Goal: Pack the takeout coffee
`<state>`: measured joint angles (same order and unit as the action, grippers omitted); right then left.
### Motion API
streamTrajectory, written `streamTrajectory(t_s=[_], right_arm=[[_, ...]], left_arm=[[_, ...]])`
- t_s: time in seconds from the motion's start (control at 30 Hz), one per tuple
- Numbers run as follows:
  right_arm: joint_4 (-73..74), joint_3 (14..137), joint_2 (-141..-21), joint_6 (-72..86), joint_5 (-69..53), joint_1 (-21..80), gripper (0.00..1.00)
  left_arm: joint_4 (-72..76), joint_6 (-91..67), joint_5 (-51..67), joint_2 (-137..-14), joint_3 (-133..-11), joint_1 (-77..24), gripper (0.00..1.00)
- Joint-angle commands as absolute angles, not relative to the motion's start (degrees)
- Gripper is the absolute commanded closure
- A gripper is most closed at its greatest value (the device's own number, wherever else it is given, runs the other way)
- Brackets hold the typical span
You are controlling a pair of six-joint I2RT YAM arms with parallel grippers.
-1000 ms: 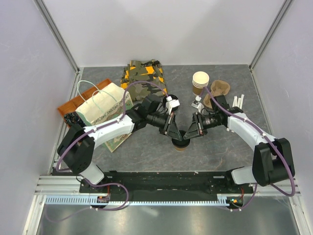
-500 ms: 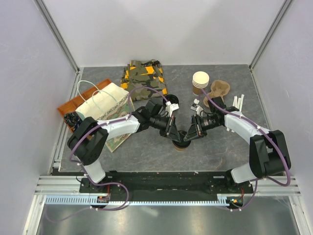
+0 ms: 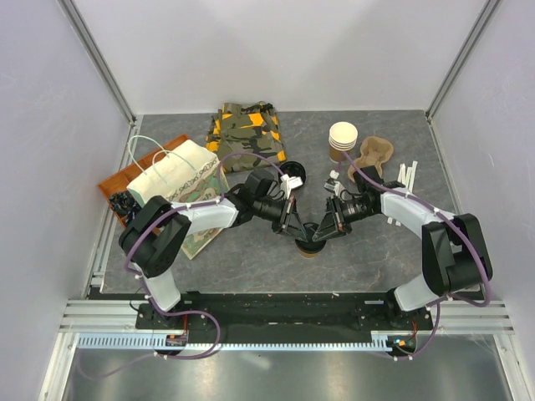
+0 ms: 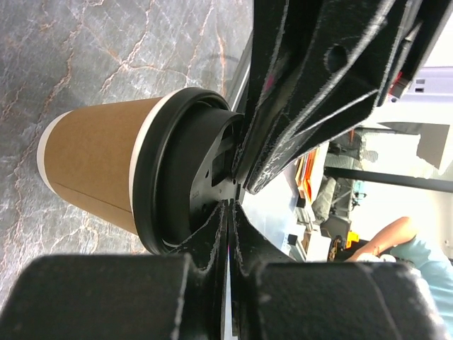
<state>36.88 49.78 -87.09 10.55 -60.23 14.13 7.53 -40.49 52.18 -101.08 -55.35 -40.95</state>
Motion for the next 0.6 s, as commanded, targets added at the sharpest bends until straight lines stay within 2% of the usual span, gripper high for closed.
streamTrajectory(t_s=[0.0,0.13,0.57], right_arm=[[36.21,49.92,-90.52,8.00,-55.72,14.33,0.82],[37.61,50.89,-91.84,6.95,-56.60,14.33,0.86],[38.32,50.80,-86.40,5.98,-60.12,14.41,0.89]], left_arm=[[5.98,-39.90,49.22,-104.24,-53.26,-40.08,0.97],[7.37,-39.99,50.79,-102.67,-54.14,-40.17,0.98],[9.05,-39.72,51.95,-96.59,-58.27,-45.79,0.98]])
